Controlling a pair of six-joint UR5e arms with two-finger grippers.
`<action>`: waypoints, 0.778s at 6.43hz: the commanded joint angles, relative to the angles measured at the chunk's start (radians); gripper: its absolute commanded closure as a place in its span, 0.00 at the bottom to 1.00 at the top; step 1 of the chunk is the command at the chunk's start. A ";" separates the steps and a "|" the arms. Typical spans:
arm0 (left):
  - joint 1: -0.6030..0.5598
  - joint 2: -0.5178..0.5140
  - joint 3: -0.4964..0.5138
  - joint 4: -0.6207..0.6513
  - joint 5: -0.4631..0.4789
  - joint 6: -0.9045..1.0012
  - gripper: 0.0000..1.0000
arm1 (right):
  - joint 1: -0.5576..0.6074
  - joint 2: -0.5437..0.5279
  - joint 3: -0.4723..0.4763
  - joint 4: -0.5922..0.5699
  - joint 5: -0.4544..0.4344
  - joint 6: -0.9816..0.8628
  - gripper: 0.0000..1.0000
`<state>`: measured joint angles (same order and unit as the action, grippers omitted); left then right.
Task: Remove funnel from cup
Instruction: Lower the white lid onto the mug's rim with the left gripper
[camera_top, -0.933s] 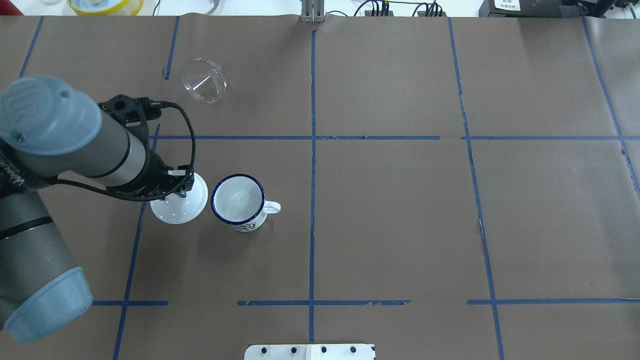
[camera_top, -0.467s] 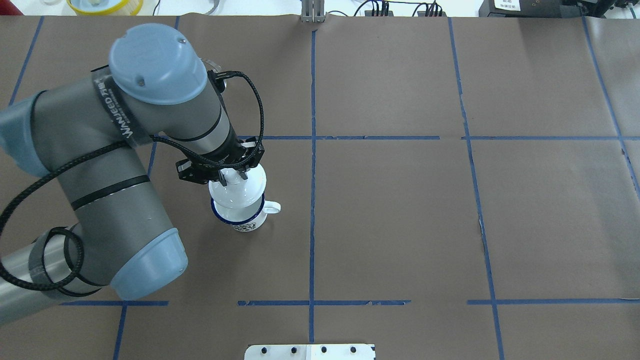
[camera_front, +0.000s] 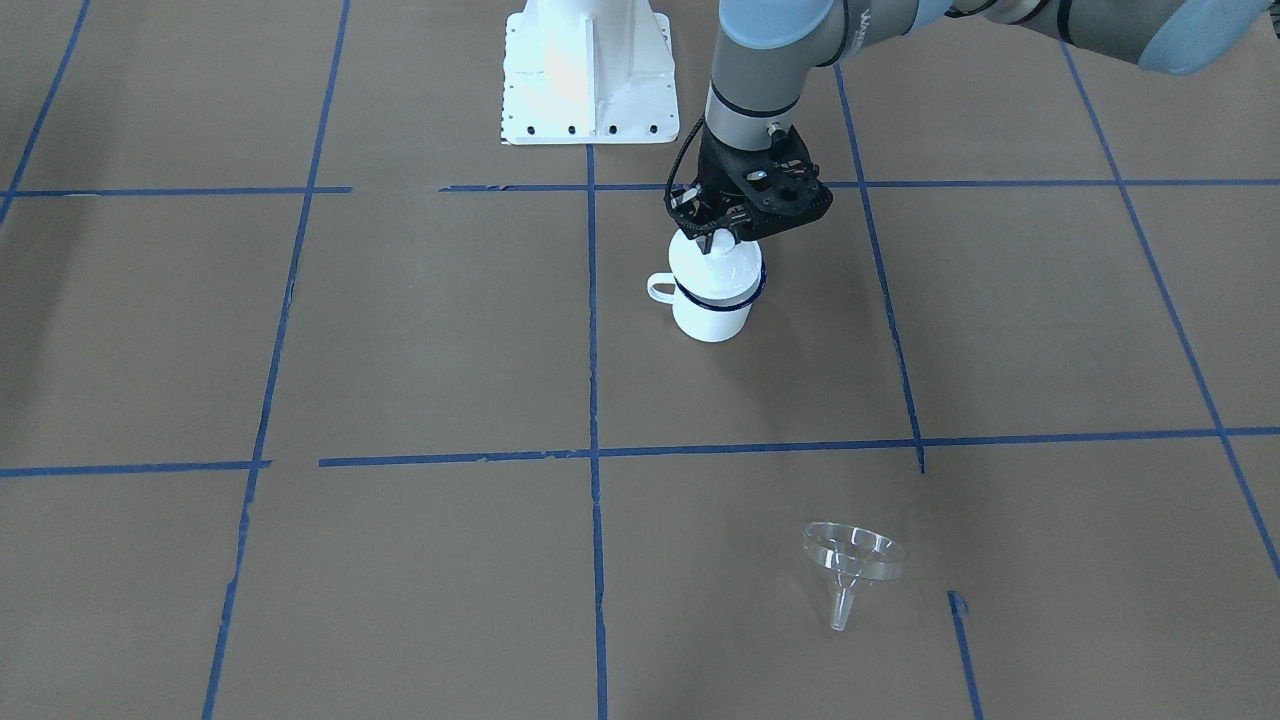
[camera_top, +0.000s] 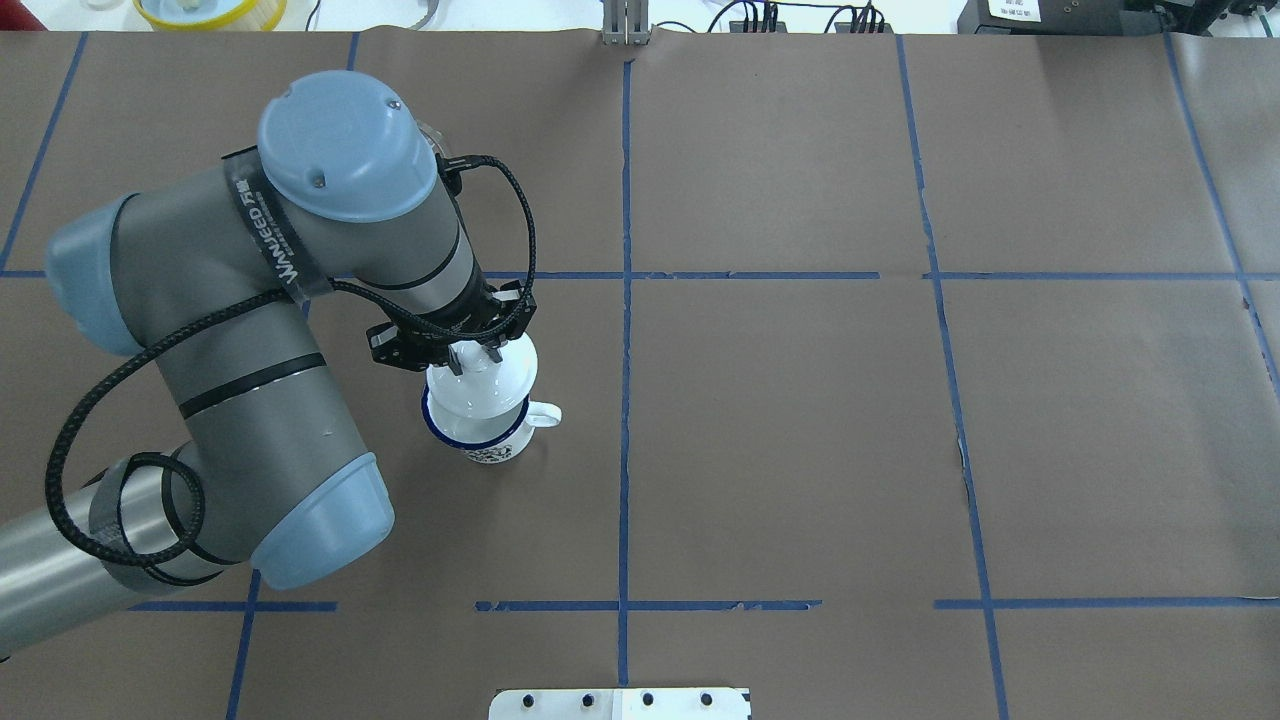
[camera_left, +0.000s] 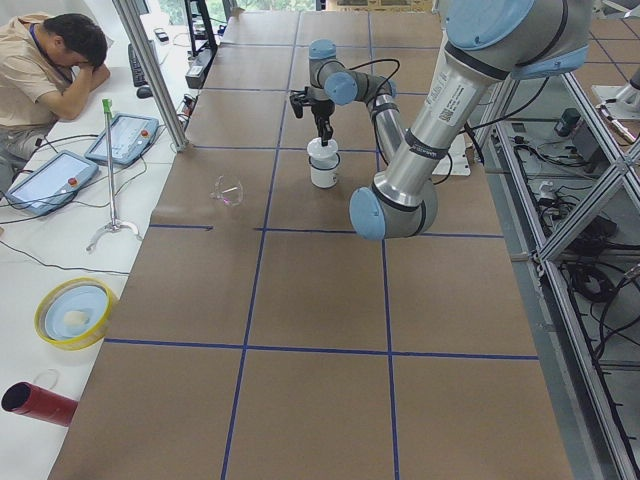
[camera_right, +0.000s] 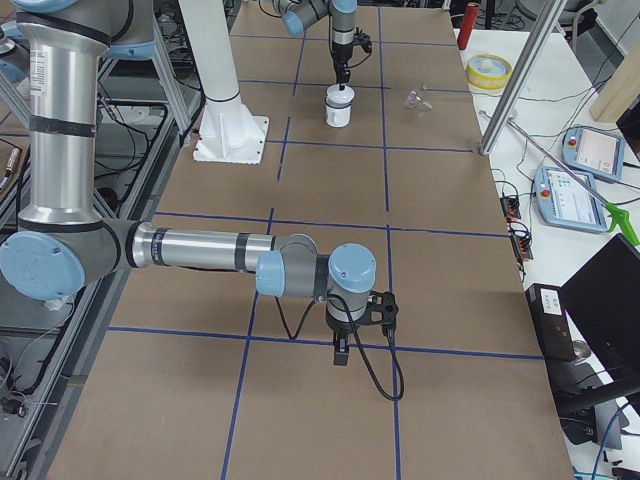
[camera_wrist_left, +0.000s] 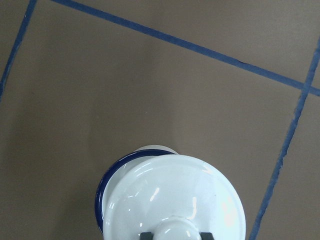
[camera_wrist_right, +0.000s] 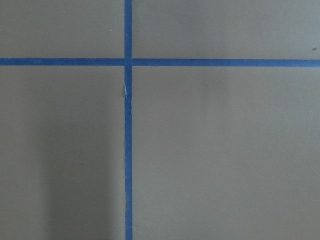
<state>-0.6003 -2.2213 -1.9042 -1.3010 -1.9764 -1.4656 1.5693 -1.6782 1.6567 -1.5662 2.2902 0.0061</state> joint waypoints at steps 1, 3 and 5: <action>0.007 0.018 0.004 -0.012 0.001 0.001 1.00 | 0.000 0.000 0.000 0.000 0.000 0.000 0.00; 0.025 0.018 0.007 -0.014 0.036 0.001 1.00 | 0.000 0.000 0.000 0.000 0.000 0.000 0.00; 0.027 0.018 0.007 -0.014 0.036 0.001 1.00 | 0.000 0.000 -0.002 0.000 0.000 0.000 0.00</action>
<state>-0.5750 -2.2028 -1.8976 -1.3145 -1.9430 -1.4650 1.5693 -1.6782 1.6564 -1.5662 2.2902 0.0061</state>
